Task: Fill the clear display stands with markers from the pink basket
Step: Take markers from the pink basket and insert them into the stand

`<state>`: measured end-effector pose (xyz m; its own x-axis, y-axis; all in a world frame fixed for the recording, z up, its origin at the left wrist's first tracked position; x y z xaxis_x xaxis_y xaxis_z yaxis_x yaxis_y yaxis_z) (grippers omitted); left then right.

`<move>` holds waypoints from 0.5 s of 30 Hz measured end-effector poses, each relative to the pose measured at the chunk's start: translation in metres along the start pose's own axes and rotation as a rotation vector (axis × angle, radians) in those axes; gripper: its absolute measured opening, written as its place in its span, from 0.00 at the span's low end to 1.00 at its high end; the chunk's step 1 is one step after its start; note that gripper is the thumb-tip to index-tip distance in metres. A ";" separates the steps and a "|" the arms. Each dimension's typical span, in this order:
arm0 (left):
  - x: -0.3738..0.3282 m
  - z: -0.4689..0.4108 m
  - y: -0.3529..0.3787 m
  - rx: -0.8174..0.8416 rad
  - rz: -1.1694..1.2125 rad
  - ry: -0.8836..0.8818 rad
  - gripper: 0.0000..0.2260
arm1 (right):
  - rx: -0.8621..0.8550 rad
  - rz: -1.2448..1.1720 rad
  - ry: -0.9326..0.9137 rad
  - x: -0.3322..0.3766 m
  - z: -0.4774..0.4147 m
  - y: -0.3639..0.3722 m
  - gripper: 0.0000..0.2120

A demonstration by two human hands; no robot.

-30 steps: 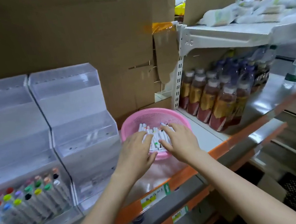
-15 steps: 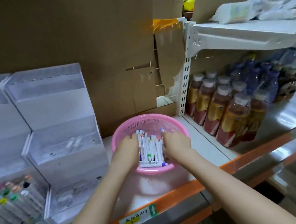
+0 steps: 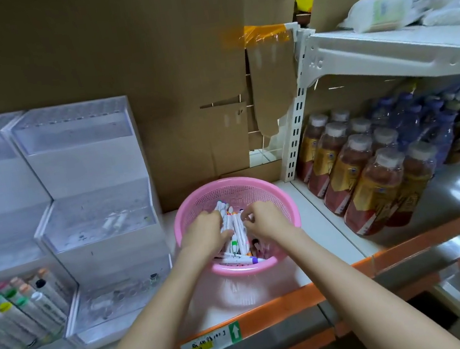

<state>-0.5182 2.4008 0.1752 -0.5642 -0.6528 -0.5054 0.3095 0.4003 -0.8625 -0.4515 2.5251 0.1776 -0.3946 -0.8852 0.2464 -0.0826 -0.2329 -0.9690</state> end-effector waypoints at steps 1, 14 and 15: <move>0.001 0.000 -0.001 -0.015 0.035 -0.002 0.12 | 0.000 -0.009 -0.005 0.000 0.000 0.000 0.09; 0.008 0.006 -0.014 -0.166 0.436 -0.058 0.24 | -0.048 -0.175 -0.015 -0.006 0.007 -0.001 0.21; 0.007 0.007 -0.015 -0.162 0.484 -0.057 0.28 | -0.066 -0.191 -0.020 -0.006 0.008 -0.003 0.24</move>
<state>-0.5213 2.3856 0.1847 -0.3416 -0.4002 -0.8504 0.3998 0.7570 -0.5169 -0.4416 2.5276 0.1789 -0.3478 -0.8356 0.4252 -0.2142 -0.3707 -0.9037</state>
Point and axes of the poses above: each hand's wrist, its own z-axis away from the middle knuckle, its own y-axis out of the palm, x = y × z, the point moved 4 cm from there along -z, towards the middle knuckle, and after that the axes turned 13 degrees about z, right-handed, at the moved point
